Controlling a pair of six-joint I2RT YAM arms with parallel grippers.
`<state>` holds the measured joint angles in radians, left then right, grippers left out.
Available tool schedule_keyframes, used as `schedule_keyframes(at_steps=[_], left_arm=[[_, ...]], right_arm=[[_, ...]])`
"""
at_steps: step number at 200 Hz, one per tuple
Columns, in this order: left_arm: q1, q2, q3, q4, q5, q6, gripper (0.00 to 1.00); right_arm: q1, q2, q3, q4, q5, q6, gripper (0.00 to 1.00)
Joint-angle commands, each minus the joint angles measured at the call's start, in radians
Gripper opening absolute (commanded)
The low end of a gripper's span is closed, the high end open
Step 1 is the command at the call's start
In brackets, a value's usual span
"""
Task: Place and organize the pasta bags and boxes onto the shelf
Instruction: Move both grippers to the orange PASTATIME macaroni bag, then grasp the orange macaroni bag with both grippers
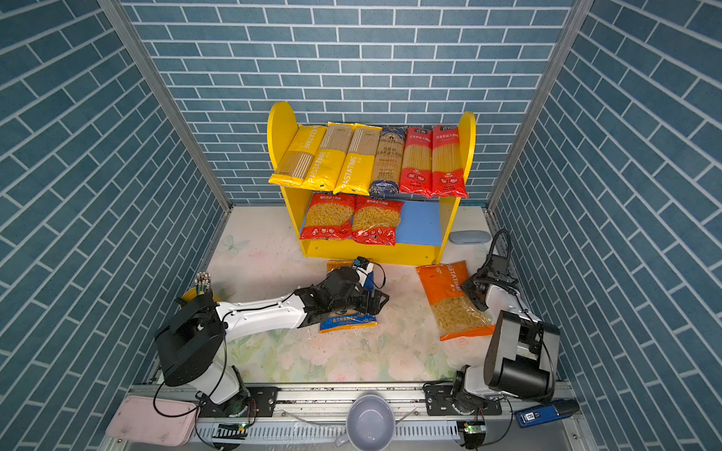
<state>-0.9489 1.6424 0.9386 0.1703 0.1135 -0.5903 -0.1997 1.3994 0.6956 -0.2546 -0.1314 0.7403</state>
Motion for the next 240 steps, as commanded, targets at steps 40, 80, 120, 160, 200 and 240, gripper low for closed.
schedule_keyframes(at_steps=[40, 80, 120, 160, 200, 240], left_arm=[[0.021, 0.109, 0.097, 0.068, 0.055, -0.061, 0.91], [0.019, 0.154, 0.139, 0.028, 0.051, -0.087, 0.90], [0.019, 0.165, 0.184, -0.105, 0.011, -0.066, 0.89], [-0.017, 0.140, 0.166, -0.138, 0.002, -0.083, 0.89], [-0.061, 0.122, 0.102, -0.154, 0.001, -0.121, 0.89], [-0.065, 0.092, 0.026, -0.116, -0.003, -0.140, 0.89]], right_arm=[[0.338, -0.082, -0.099, -0.053, -0.017, 0.169, 0.49], [0.562, -0.163, -0.092, -0.096, 0.030, 0.315, 0.48], [0.544, -0.226, -0.050, -0.269, -0.049, 0.185, 0.52], [0.257, -0.253, 0.049, -0.416, -0.121, -0.055, 0.54], [0.145, -0.188, 0.050, -0.357, -0.132, -0.122, 0.55], [0.142, -0.104, 0.004, -0.285, -0.192, -0.135, 0.63]])
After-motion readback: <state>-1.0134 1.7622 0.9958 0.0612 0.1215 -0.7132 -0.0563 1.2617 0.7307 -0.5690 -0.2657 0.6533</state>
